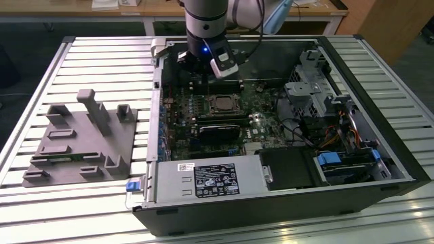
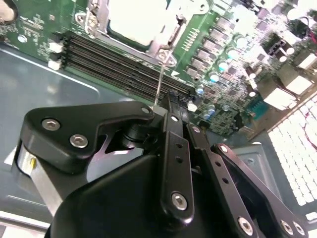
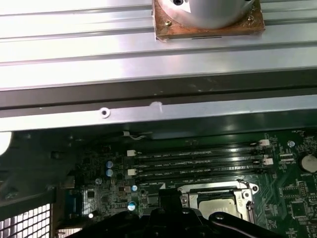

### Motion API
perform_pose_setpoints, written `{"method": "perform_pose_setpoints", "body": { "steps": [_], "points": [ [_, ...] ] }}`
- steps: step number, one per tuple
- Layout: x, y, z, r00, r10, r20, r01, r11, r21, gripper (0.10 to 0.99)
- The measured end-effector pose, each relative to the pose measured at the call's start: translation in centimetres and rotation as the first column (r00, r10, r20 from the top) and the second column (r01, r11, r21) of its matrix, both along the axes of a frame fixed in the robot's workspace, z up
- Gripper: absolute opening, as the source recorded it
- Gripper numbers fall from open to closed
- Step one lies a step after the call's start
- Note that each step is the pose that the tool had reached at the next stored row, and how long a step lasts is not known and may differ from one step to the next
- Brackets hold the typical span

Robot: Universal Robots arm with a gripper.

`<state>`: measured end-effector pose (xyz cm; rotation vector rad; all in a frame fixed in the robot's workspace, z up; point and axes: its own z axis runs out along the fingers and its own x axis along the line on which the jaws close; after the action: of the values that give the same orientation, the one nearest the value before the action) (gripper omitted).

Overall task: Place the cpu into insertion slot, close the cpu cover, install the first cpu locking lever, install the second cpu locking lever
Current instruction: 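Install the first cpu locking lever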

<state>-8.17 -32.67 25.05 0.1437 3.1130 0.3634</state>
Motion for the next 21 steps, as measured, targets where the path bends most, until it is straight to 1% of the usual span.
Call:
{"method": "perform_pose_setpoints", "body": {
  "steps": [2, 3, 10, 12, 14, 18, 21],
  "points": [
    [0.43, 0.0, -0.05, 1.0, 0.0, -0.0001, 0.0, 1.0, 0.0, 0.106],
    [1.16, 0.0, -0.14, 1.0, 0.0, 0.0, 0.0, 1.0, 0.0, 0.106],
    [1.3, 0.0, -0.15, 1.0, 0.0, 0.0, 0.0, 1.0, 0.0, 0.106],
    [1.31, 0.01, -0.2, 1.0, 0.0, 0.0007, 0.0, 1.0, -0.003, 0.106],
    [1.31, 0.0, -0.3, 1.0, 0.0, 0.0033, 0.0, 1.0, -0.009, 0.106],
    [1.3, 0.0, -0.53, 0.9999, 0.0, 0.0111, 0.0, 0.9997, -0.026, 0.106],
    [1.32, 0.0, -0.67, 0.9999, 0.0, 0.0143, 0.0, 0.9993, -0.036, 0.106]
  ]
}}
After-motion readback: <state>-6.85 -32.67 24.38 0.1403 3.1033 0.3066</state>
